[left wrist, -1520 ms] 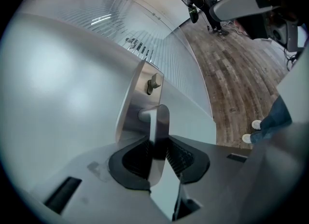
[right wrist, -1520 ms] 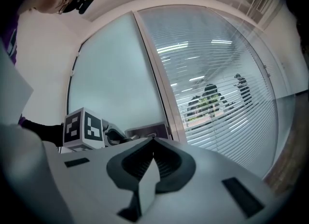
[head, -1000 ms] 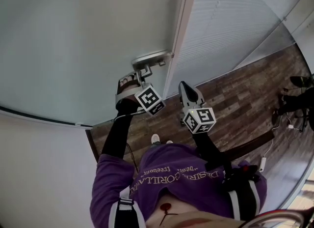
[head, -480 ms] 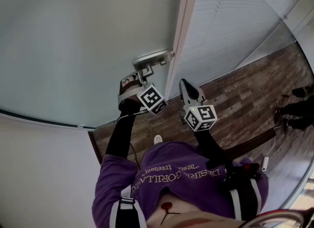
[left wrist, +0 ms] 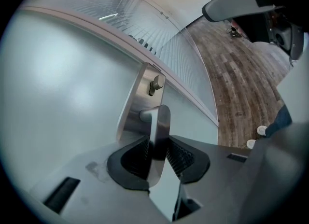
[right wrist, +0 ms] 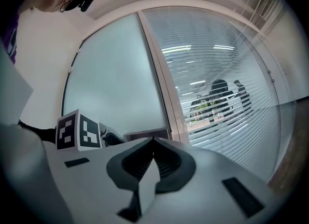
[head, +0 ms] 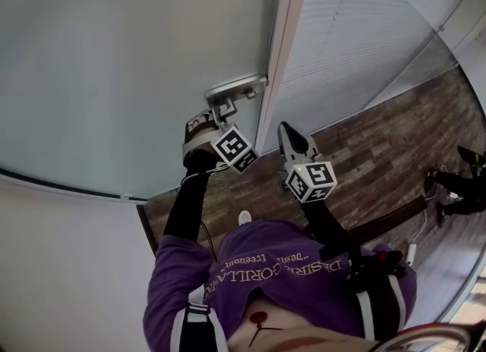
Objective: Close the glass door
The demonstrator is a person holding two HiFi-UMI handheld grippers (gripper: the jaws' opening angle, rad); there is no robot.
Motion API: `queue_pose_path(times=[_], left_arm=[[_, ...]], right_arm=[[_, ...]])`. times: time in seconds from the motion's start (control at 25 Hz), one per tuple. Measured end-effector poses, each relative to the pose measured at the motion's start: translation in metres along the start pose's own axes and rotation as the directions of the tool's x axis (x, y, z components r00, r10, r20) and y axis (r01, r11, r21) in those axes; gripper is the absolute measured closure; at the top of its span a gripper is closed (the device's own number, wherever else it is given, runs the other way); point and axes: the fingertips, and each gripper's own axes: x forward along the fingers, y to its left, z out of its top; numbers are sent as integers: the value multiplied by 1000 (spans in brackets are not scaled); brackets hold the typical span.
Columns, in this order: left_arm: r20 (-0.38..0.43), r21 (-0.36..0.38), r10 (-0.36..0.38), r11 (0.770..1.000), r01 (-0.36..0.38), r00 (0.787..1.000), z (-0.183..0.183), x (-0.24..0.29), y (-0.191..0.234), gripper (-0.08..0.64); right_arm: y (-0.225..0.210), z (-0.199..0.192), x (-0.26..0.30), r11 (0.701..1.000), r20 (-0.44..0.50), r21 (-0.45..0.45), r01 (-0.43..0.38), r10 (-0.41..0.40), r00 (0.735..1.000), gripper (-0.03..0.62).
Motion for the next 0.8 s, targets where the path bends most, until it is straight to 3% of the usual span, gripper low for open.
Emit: queue_pose_path(times=[0.4, 0.8], left_arm=[[12, -74, -27, 997, 28, 1000, 1, 3, 6, 455], [14, -86, -54, 995, 55, 998, 2, 9, 11, 443]], right_arm=[[-8, 0, -6, 1000, -6, 3, 31, -31, 1000, 595], [-9, 3, -9, 999, -10, 0, 40, -40, 999, 595]])
